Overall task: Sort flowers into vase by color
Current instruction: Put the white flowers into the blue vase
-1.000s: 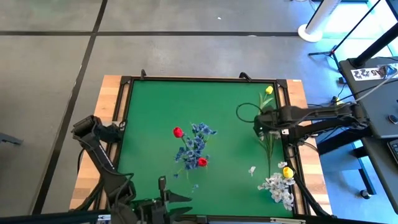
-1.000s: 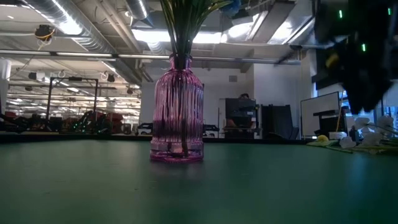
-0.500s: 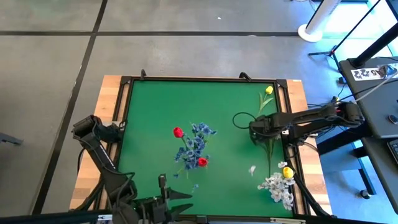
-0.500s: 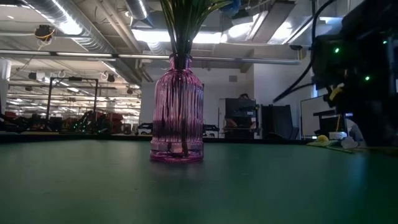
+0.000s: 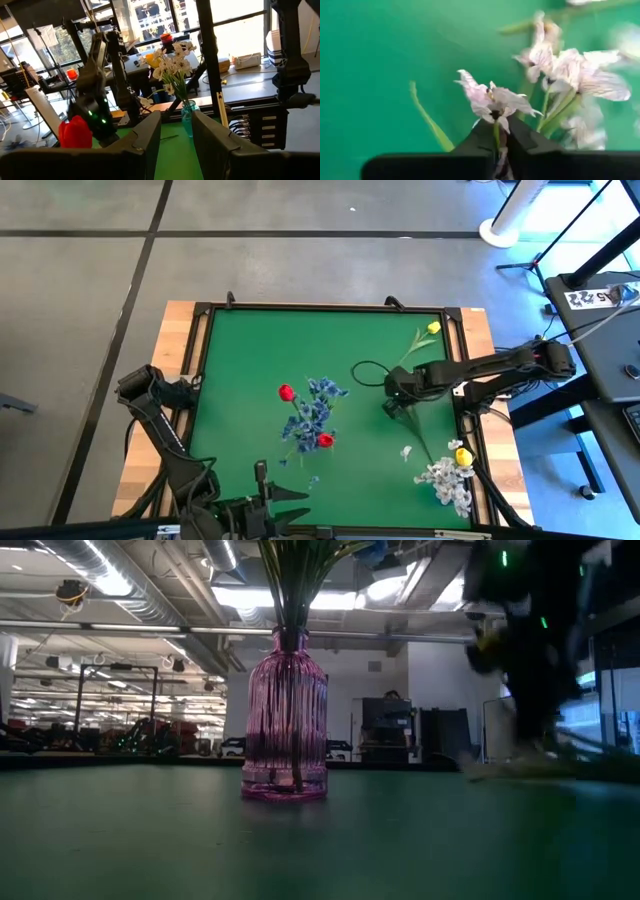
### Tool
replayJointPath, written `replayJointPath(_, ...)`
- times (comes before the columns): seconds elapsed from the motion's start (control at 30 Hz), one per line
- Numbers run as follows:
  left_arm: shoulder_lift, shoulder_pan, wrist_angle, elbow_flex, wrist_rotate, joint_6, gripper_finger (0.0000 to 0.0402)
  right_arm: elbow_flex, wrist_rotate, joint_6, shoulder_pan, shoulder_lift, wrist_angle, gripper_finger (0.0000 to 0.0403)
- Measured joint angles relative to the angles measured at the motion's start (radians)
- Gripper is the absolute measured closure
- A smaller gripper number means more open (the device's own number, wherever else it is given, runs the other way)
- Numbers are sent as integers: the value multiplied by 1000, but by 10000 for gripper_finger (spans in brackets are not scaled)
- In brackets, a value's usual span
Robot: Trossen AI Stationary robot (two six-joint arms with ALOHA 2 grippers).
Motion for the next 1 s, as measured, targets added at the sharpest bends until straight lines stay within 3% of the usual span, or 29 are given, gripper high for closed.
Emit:
replayJointPath(0.23,0,-1,-2,0,-1,-16,294,248,137,-114,99,-122,-26,379)
replayJointPath(0.33,0,-3,-2,0,-1,-16,294,346,226,-230,184,-192,39,395)
replayJointPath(0.5,0,-3,-4,0,-2,-42,294,460,350,-321,339,-302,116,387)
replayJointPath(0.8,-1,3,-4,0,-2,-52,294,551,342,-365,586,-449,126,388)
replayJointPath(1.0,-2,15,-4,0,-4,-55,294,597,326,-466,684,-544,231,394)
